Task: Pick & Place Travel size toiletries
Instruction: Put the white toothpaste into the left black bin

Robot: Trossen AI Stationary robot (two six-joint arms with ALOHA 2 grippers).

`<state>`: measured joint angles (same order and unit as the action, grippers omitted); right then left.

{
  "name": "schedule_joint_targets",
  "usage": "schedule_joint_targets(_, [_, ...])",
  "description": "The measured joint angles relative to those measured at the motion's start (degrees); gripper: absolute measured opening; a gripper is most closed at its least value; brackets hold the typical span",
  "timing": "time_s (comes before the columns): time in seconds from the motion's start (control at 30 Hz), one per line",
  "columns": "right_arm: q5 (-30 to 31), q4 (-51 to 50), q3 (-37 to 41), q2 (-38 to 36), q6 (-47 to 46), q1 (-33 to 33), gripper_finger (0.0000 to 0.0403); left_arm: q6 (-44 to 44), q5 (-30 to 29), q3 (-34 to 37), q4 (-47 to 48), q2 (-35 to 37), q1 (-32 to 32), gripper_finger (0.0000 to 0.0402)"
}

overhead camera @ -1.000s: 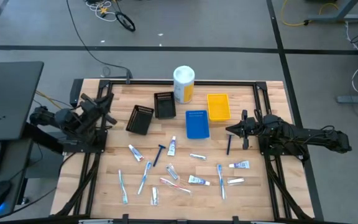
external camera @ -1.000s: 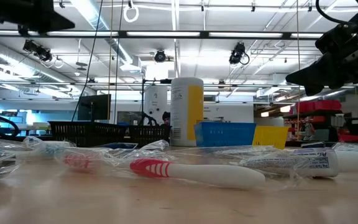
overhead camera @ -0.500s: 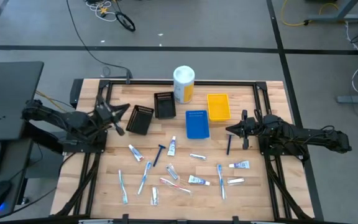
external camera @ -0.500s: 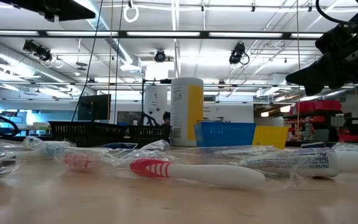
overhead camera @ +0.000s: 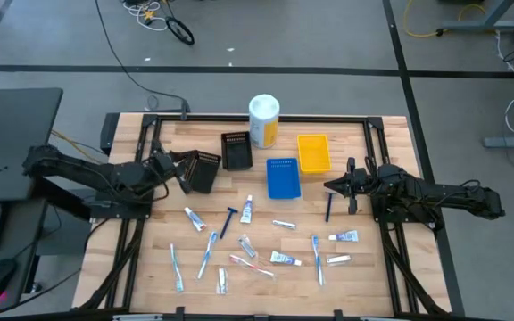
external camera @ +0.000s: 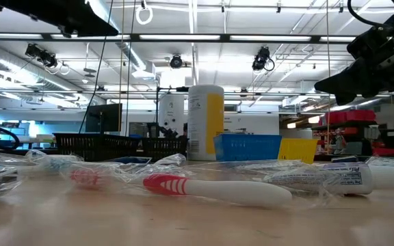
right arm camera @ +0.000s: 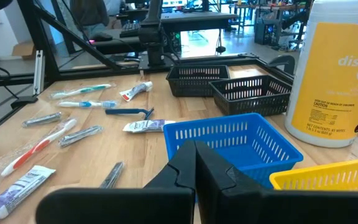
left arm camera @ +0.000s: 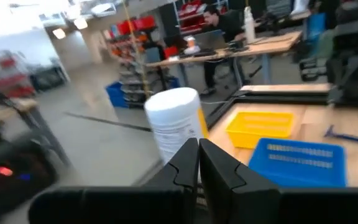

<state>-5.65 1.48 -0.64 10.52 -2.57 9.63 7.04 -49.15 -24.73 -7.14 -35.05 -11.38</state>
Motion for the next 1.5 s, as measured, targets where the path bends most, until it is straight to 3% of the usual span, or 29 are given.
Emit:
schedule_joint_targets(0.2, [0.00, 0.00, 0.00, 0.00, 0.01, 0.01, 0.0001, -10.57, 18.29, 0.00, 7.47, 0.00, 7.84, 0.0023])
schedule_joint_targets(0.33, [0.00, 0.00, 0.00, 0.00, 0.00, 0.00, 0.0001, -14.84, 25.29, 0.00, 10.62, 0.00, 10.72, 0.0023])
schedule_joint_targets(0.5, [0.01, 0.00, 0.00, 0.00, 0.00, 0.01, 0.0001, -14.20, 31.74, 0.00, 10.65, -0.16, 13.00, 0.0023])
schedule_joint_targets(0.83, [0.00, 0.00, 0.02, 0.00, 0.00, 0.02, 0.0001, -12.93, 27.46, 0.00, 10.76, -2.60, 13.73, 0.0023])
schedule_joint_targets(1.07, [0.01, 0.00, 0.01, 0.00, 0.01, 0.00, 0.0001, -6.82, 27.81, 0.00, 10.68, -2.56, 13.73, 0.0023])
schedule_joint_targets(1.27, [0.00, 0.00, 0.01, 0.00, 0.01, 0.01, 0.0001, -7.84, 28.42, 0.00, 10.71, -2.58, 13.73, 0.0027])
schedule_joint_targets(1.5, [0.01, 0.00, 0.01, 0.00, 0.00, 0.00, 0.0001, -9.58, 30.59, 0.00, 10.71, -2.58, 13.73, 0.0058])
